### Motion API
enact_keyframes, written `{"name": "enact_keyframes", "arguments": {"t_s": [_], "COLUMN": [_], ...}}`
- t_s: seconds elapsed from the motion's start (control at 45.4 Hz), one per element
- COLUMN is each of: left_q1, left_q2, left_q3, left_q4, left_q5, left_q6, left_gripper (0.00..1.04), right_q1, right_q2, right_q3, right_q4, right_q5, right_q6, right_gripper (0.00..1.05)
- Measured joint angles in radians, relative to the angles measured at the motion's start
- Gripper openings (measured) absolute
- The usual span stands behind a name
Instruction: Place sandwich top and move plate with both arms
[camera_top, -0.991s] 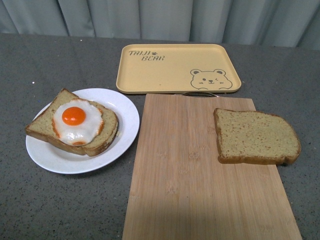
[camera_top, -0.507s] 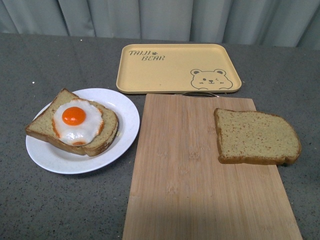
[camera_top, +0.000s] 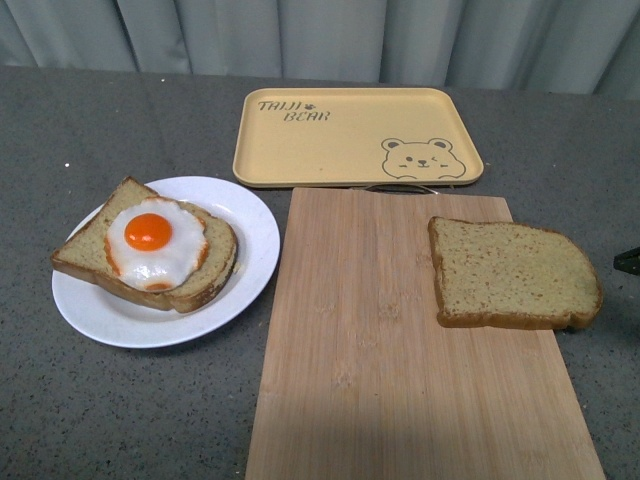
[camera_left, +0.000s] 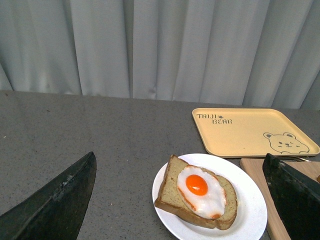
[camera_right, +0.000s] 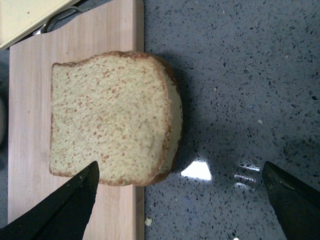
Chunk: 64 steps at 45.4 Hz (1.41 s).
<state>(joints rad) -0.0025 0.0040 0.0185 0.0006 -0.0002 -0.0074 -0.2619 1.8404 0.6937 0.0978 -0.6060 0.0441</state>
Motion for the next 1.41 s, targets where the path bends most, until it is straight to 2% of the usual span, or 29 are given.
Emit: {"name": "enact_keyframes", "arguments": {"t_s": [0.308,0.485,0.573,0.881,0.925,0.991,1.101,1.233,1.344,1.41], "left_q1": [0.0,0.0,0.0,0.0,0.0,0.0,0.0,0.0,0.0,0.0], "left_q2": [0.0,0.0,0.0,0.0,0.0,0.0,0.0,0.0,0.0,0.0], "left_q3": [0.0,0.0,0.0,0.0,0.0,0.0,0.0,0.0,0.0,0.0], "left_q4": [0.0,0.0,0.0,0.0,0.0,0.0,0.0,0.0,0.0,0.0], "left_q5": [0.0,0.0,0.0,0.0,0.0,0.0,0.0,0.0,0.0,0.0], "left_q6": [0.0,0.0,0.0,0.0,0.0,0.0,0.0,0.0,0.0,0.0], "left_gripper": [0.98,0.98,0.98,0.98,0.98,0.98,0.98,0.98,0.98,0.98], "right_q1": [0.06,0.105,0.12,0.127,0.132,0.151,0.237,0.404,0.539,0.589], "right_q2": [0.154,0.222,0.237,0.187,0.153,0.082,0.013,0.061,0.148,0.187], "right_q3": [0.103,0.145,0.156,0.156,0.14,0.093,0.043,0.05,0.114,0.155], "right_q4": [0.045,0.054,0.047,0.041,0.069,0.204,0.463,0.724,0.815,0.829], "right_q5": [-0.066,-0.045,-0.035,-0.04,-0.062,-0.135,-0.133,-0.034,0.051,0.09], "right_q6": [0.121,0.184,0.205,0.227,0.244,0.333,0.512,0.761,0.923,0.976], "right_gripper": [0.93,0.69,0.53,0.05,0.03,0.03,0.03,0.03,0.03,0.03]}}
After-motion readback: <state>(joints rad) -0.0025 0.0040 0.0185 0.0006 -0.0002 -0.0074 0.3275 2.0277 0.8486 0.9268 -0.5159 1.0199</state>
